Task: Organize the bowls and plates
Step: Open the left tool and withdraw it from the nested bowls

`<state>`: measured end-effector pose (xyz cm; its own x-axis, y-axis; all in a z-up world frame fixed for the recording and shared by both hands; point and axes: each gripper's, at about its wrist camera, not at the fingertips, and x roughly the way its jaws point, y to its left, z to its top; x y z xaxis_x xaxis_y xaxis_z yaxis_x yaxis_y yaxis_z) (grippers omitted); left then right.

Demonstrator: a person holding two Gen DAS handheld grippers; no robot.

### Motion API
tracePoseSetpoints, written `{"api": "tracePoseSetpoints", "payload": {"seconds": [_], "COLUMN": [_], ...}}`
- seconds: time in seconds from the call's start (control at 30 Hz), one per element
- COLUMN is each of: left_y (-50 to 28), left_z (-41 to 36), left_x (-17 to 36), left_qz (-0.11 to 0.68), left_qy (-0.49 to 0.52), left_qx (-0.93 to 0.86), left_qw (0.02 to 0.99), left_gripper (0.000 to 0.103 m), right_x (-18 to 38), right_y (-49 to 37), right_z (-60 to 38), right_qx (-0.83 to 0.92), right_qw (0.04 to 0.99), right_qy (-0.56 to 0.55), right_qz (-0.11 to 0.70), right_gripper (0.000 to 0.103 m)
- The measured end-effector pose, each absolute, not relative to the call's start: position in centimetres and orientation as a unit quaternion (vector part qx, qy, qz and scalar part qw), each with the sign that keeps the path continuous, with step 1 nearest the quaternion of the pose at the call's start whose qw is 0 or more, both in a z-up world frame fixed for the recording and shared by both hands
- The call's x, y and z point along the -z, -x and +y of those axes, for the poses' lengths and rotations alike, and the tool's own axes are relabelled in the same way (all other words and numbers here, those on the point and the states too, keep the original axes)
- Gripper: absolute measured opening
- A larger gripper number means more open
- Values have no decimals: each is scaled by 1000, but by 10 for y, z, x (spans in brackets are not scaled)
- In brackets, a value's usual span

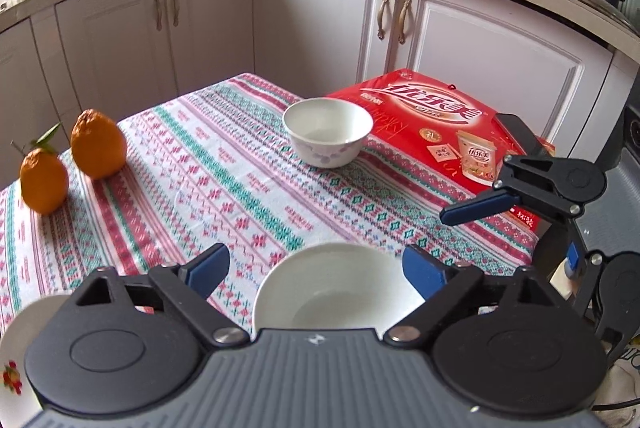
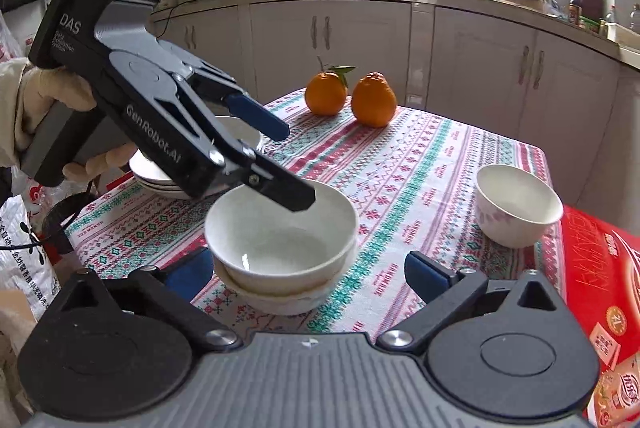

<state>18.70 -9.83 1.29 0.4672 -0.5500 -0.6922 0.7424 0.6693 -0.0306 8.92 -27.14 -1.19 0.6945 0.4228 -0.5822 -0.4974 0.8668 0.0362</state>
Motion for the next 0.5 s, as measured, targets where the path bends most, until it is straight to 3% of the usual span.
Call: {"api": "tracePoseSetpoints", "payload": {"seconds": [0.5], "left_y": [-221], "left_z": [-158], "left_x": [-18], "left_qz": [322], "left_qy": [-176], "left_qx": [411], "left_qw": [834], "left_gripper": [93], "right_x": [10], "right_y": [-105], "right_z": [-341], "right_qx": [-161], "right_qw": [943], "right_qy": [22], "right_qz": [290], "right_gripper": [103]}}
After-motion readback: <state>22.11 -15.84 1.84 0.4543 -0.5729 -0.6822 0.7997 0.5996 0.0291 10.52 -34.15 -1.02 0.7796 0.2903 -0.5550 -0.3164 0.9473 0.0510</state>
